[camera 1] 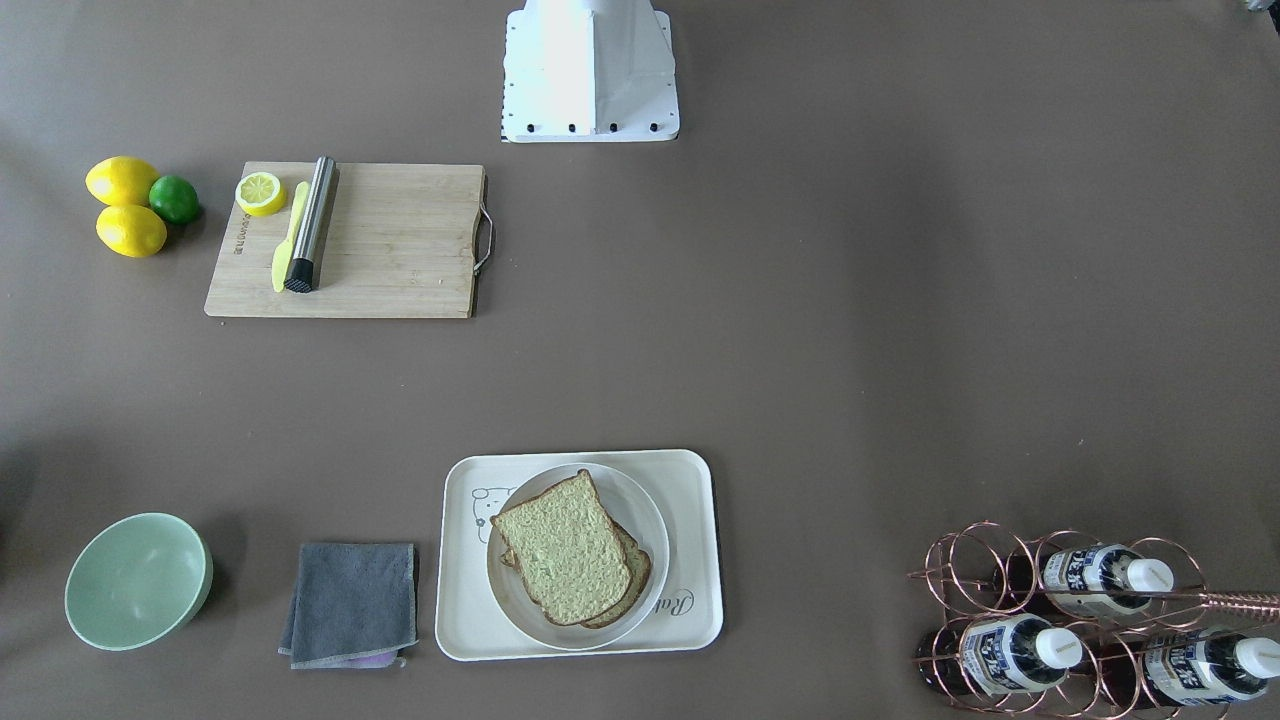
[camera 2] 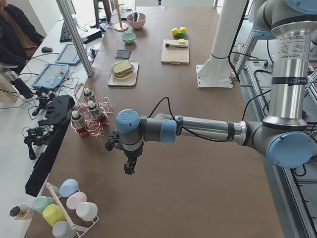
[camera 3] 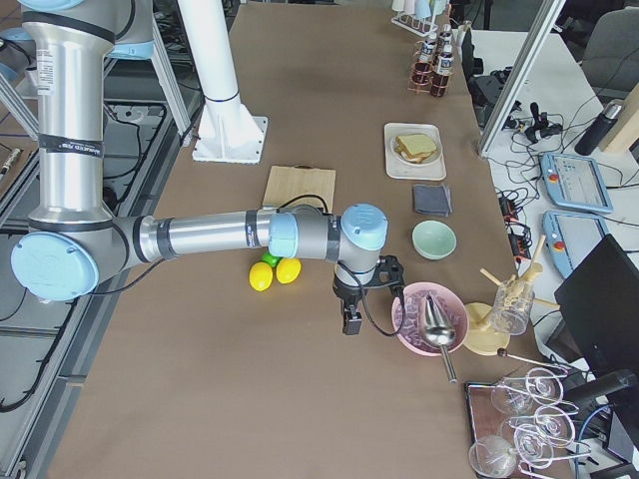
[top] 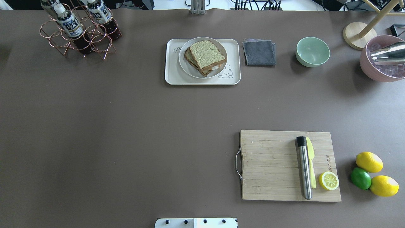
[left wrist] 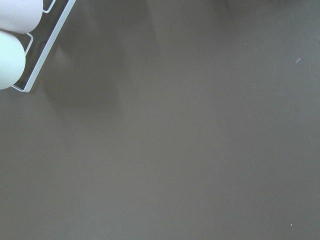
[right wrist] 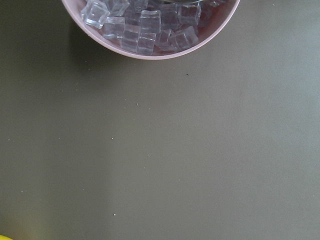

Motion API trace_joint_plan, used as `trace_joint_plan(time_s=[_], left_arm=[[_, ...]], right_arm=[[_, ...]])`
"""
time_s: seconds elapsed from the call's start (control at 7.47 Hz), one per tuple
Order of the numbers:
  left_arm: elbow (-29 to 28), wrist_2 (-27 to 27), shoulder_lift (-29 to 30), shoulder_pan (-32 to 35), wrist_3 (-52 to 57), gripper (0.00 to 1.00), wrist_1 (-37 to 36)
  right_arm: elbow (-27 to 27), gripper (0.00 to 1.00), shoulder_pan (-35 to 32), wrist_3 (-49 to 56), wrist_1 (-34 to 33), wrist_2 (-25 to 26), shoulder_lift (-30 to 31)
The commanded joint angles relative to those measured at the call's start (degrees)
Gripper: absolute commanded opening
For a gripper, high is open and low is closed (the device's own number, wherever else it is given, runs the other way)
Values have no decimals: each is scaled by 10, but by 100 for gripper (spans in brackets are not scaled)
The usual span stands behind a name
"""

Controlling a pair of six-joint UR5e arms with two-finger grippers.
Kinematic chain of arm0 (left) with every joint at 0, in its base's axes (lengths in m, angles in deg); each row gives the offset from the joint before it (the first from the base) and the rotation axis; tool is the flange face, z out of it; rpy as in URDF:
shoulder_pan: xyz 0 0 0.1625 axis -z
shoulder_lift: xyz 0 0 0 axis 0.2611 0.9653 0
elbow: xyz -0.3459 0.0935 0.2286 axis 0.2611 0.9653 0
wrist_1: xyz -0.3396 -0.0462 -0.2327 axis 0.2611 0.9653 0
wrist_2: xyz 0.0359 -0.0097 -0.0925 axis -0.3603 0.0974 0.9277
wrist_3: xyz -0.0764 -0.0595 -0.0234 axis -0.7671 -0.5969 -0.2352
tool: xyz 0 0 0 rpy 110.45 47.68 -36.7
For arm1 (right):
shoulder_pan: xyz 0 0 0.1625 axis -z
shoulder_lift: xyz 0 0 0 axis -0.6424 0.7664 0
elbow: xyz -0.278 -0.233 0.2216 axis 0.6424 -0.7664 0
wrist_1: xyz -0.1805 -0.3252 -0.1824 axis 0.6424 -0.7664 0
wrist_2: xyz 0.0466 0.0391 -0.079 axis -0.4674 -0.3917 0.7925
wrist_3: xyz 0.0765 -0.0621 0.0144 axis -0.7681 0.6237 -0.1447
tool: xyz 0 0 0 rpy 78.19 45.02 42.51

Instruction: Make sandwich and place on tray

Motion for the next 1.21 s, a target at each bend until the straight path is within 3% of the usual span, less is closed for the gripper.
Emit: trace_joint_plan(time_s=[0.0, 1.07], left_arm=[[2, 0, 0, 0, 0, 98, 0], [2, 0, 1, -1, 1, 98, 0]], right_arm=[[0, 100, 0, 0, 0, 0, 0], [0, 100, -12, 0, 0, 0, 1]])
